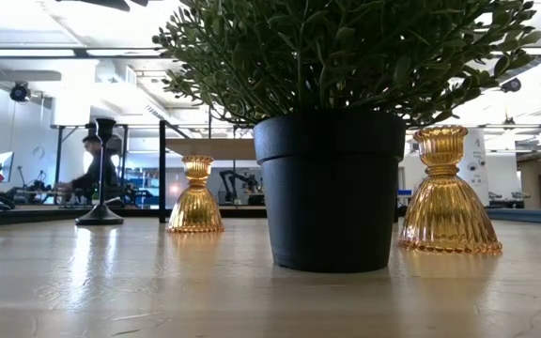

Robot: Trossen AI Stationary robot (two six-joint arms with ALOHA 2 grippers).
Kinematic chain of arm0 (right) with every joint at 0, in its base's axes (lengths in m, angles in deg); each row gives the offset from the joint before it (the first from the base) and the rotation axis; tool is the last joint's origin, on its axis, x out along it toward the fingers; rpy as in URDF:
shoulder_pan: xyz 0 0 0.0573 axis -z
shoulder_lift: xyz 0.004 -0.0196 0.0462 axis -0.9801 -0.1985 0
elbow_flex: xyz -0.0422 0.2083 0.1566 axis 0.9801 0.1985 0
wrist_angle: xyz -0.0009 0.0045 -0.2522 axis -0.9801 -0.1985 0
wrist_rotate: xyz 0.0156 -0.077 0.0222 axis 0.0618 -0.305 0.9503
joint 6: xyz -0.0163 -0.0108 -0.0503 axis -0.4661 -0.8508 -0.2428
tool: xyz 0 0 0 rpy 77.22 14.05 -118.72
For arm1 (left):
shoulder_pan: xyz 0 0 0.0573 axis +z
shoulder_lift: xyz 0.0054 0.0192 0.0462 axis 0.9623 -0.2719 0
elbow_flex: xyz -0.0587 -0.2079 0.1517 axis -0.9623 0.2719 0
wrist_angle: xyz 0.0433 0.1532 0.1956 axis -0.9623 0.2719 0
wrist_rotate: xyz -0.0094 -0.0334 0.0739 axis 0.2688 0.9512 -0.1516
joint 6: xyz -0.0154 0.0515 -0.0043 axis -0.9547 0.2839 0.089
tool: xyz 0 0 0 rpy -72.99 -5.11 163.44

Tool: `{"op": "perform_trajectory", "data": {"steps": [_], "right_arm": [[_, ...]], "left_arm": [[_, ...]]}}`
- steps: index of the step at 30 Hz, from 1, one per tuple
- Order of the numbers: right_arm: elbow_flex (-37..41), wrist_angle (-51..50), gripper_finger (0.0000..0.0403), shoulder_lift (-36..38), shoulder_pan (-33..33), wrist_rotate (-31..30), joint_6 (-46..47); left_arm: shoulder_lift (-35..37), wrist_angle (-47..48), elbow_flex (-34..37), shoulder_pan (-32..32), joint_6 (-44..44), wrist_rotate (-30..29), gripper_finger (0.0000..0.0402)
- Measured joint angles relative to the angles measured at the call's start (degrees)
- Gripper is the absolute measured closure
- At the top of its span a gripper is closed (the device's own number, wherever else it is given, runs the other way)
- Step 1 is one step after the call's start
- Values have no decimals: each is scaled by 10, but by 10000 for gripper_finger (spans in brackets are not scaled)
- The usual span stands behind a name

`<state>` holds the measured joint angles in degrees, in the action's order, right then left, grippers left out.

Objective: Pick & Place candle stick holders
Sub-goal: Put the right orange glass candle holder on the shelf

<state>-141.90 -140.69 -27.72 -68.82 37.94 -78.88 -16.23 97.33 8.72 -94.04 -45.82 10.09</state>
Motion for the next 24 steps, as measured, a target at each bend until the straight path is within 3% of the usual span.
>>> {"op": "perform_trajectory", "data": {"steps": [7,14,24], "right_arm": [[0,-23,394,49,-102,-2,105],[1,-33,394,27,-193,-6,125],[-2,-43,394,-32,-230,23,203]], "left_arm": [[0,0,0,0,0,0,183],[0,0,0,0,2,-13,183],[0,0,0,0,-4,-48,183]]}}
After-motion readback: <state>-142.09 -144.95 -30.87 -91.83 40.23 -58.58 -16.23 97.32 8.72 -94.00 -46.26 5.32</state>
